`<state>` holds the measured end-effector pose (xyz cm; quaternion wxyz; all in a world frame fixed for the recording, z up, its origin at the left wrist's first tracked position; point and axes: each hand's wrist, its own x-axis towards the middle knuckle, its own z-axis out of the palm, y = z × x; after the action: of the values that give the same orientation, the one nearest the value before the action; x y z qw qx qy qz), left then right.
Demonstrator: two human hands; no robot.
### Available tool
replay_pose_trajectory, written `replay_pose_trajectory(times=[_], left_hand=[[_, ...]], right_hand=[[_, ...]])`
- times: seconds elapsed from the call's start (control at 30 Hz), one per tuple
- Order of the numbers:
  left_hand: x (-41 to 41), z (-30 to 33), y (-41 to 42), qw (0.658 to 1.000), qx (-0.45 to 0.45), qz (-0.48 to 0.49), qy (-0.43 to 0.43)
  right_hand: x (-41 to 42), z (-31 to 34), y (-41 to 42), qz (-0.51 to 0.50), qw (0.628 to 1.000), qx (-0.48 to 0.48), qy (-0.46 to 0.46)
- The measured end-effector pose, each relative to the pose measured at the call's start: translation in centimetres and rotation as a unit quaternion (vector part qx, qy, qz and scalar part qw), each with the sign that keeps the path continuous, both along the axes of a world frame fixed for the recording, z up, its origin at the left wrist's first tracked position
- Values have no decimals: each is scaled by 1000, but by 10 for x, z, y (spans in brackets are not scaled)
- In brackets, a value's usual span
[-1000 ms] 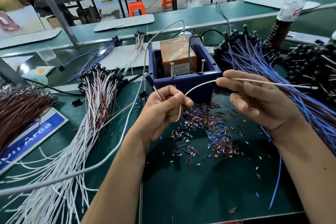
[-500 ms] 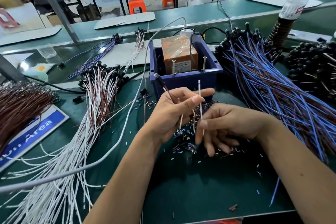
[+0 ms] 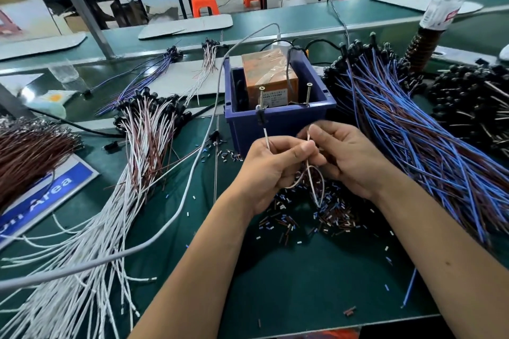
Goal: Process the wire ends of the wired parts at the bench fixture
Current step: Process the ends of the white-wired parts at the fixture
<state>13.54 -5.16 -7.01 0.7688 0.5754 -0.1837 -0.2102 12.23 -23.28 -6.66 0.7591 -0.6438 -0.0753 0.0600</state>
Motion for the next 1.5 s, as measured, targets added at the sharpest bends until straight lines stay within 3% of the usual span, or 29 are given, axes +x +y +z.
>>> replay_pose_trajectory(times=[0.2,0.47,0.67,0.73,0.83,0.9,1.0,1.07,1.13,1.3,1.4,1.5], left_hand=[[1,2,2,999,-36,-17,-1],[2,0,4,995,-89,30,-39],[0,-1,-1,972,-44,197,-121],[-2,0,-2,967,-50,214,-132],[-3,1,-3,965,-60,210,-147],[-4,0,-4,938,-23,265,-224],[-3,-1,-5,839,44,389,-379],[0,-2,-1,785,63,452,-419],[3,-3,3,767,59,483,-418],[-1,4,1,838,11,467,-282],[-1,9,2,849,-22,474,-231],[-2,12,4,839,-10,496,-223]], right_hand=[[0,2,-3,-81,994,8,-79],[1,4,-2,-192,977,65,-58],[-8,3,7,-81,989,-76,-102],[-11,3,11,-20,982,-129,-139],[-12,4,9,4,983,-118,-142],[-12,6,9,-8,984,-101,-146],[-12,6,7,-26,984,-93,-152],[-10,4,6,-40,983,-88,-153],[-9,4,6,-58,987,-50,-140],[-5,3,4,-104,988,24,-115],[-4,3,4,-101,988,25,-112],[-5,2,4,-97,990,20,-105]])
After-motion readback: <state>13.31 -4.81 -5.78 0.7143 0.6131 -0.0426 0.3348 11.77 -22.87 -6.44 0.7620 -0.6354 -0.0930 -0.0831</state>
